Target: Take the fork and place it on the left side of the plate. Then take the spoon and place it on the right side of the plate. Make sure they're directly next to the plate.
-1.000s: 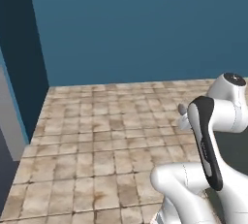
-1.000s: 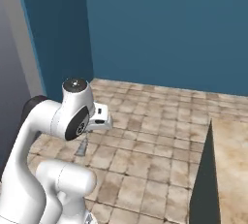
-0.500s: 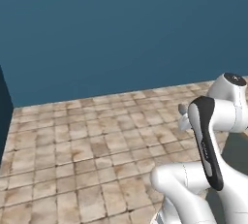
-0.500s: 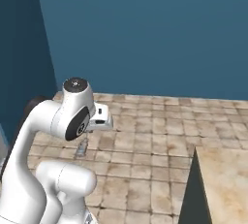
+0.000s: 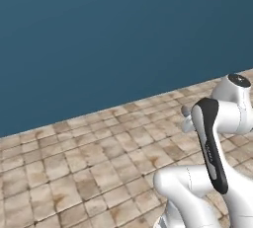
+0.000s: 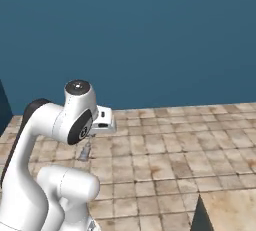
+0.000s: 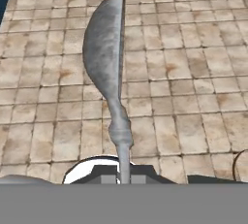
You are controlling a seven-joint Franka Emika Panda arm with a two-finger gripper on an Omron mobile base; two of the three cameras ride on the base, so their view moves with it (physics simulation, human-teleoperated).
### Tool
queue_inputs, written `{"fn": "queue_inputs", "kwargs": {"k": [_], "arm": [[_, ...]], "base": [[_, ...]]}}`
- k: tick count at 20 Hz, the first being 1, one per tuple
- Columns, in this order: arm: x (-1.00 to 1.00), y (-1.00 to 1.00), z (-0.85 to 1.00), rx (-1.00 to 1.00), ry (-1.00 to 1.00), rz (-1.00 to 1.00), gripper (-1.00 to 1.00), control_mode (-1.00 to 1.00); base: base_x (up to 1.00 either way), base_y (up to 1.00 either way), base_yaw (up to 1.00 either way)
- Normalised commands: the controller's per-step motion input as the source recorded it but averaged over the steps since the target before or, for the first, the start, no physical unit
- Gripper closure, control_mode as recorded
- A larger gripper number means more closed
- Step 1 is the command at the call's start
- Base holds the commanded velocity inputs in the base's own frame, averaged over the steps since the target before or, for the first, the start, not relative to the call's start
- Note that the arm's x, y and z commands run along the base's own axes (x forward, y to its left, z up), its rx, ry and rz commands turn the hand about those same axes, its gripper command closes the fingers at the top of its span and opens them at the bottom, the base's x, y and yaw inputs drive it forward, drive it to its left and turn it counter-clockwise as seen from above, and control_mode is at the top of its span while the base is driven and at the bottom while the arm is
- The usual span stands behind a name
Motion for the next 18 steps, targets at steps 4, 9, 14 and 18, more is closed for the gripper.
{"fn": "queue_inputs", "kwargs": {"k": [4, 9, 14, 18], "arm": [[0.00, 0.00, 0.00, 0.00, 0.00, 0.00, 1.00, 1.00], [0.00, 0.00, 0.00, 0.00, 0.00, 0.00, 1.00, 1.00], [0.00, 0.00, 0.00, 0.00, 0.00, 0.00, 1.00, 1.00], [0.00, 0.00, 0.00, 0.00, 0.00, 0.00, 1.00, 1.00]], "base": [[1.00, 0.33, -0.56], [0.86, 0.39, -0.70], [0.64, 0.43, -0.78], [0.54, 0.43, -0.82]]}}
